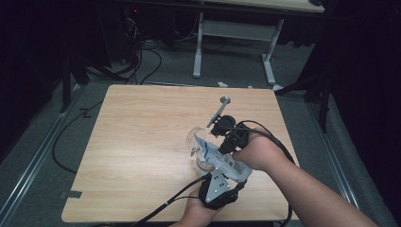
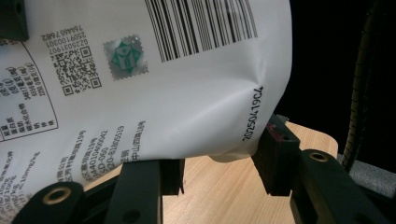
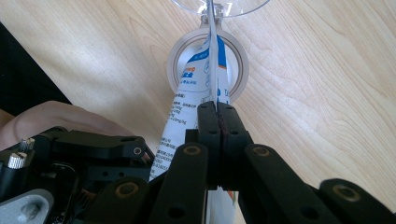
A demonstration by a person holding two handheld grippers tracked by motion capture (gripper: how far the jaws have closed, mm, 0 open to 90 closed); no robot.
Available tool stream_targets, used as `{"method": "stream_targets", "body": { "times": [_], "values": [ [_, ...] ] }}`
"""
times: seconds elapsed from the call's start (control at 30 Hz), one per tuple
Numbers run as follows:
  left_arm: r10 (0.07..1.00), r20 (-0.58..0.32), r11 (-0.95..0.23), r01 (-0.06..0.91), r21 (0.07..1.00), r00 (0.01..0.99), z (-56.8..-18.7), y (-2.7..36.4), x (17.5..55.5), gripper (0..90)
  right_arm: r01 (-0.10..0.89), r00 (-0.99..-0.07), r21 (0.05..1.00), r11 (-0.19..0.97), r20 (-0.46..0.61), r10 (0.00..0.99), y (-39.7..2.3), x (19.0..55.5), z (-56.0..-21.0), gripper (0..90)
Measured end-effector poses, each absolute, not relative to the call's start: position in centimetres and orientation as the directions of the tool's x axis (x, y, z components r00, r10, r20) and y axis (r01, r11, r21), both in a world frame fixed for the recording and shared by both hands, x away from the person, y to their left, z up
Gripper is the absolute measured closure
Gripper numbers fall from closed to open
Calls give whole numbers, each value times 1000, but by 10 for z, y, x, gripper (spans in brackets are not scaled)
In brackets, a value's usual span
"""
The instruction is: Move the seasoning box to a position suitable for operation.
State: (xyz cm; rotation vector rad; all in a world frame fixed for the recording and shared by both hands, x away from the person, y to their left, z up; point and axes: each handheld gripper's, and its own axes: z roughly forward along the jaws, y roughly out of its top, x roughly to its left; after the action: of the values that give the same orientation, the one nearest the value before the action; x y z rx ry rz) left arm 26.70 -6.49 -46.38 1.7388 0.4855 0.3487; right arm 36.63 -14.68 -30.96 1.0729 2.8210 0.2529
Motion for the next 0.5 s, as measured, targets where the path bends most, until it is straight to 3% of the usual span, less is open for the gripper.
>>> {"method": "stream_targets", "body": {
  "times": [0.5],
  "values": [
    [499,-33,-172,137,975,866,-463,-66,268,584,640,-750,193,744,-57,659,-147,367,-311,899]
  ]
}}
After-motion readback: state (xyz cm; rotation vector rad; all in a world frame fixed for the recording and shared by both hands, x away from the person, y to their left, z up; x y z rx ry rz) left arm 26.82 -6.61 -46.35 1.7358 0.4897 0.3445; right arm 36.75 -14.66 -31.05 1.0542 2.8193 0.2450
